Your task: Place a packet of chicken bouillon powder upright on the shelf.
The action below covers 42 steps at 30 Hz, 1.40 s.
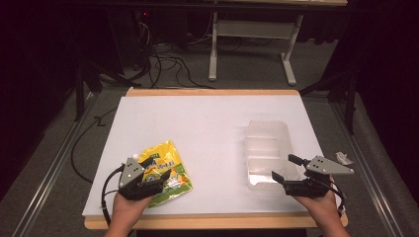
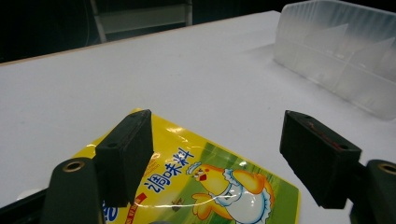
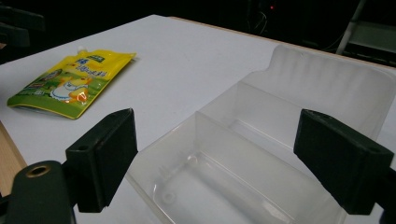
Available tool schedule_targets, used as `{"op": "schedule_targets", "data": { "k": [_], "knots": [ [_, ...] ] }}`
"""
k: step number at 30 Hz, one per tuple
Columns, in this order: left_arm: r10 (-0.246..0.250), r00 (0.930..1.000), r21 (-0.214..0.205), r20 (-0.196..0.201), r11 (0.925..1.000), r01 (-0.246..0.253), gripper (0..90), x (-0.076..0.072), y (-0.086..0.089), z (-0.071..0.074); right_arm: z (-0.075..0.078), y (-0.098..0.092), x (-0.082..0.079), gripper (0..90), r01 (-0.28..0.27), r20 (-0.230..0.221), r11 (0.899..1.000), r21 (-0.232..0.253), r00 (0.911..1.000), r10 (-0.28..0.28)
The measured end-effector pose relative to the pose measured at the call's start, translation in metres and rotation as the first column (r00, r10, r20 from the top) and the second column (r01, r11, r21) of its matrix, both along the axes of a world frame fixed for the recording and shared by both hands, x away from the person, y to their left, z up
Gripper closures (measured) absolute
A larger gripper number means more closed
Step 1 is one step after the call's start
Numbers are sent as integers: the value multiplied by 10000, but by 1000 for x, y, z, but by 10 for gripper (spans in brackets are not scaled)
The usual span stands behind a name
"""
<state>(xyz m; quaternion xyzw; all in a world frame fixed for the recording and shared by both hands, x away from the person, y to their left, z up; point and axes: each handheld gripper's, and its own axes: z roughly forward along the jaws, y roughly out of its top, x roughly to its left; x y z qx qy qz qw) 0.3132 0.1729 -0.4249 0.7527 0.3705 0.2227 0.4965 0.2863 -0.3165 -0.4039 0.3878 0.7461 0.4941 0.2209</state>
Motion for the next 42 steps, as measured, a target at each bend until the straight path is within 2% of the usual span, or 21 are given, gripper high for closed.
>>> {"op": "schedule_targets", "data": {
  "k": [9,19,24,28,30,31,32,37,42],
  "knots": [
    [12,10000,-87,-94,10000,-13,268,-1,5,-4,-2,1,2,143,41,-4,10000,-55,10000,-42],
    [-10,10000,-99,-11,10000,10,283,-1,5,-6,-4,-2,3,145,183,-44,9998,70,9998,-183],
    [-12,10000,-118,-78,9999,11,282,0,6,-7,-6,-1,4,147,150,-143,9999,51,9998,-149],
    [149,9993,31,-339,9999,-148,272,5,11,-11,-7,0,5,147,119,-215,9999,29,9997,-119],
    [379,9979,21,-521,9993,-379,272,10,16,-14,-7,1,4,148,107,-231,9999,20,9997,-107],
    [650,9953,-62,-718,9978,-656,272,15,23,-17,-7,1,4,149,66,-247,10000,11,9997,-66],
    [650,9953,-62,-718,9978,-656,273,15,23,-17,-7,1,4,149,54,-252,10000,-10,9997,-55],
    [1245,9844,-348,-1243,9909,-1297,273,26,40,-25,-9,3,6,149,21,-350,10000,-29,9994,-22],
    [1475,9783,-368,-1454,9873,-1543,273,30,46,-27,-8,1,5,150,26,-363,10000,87,9993,-23]
  ]
}}
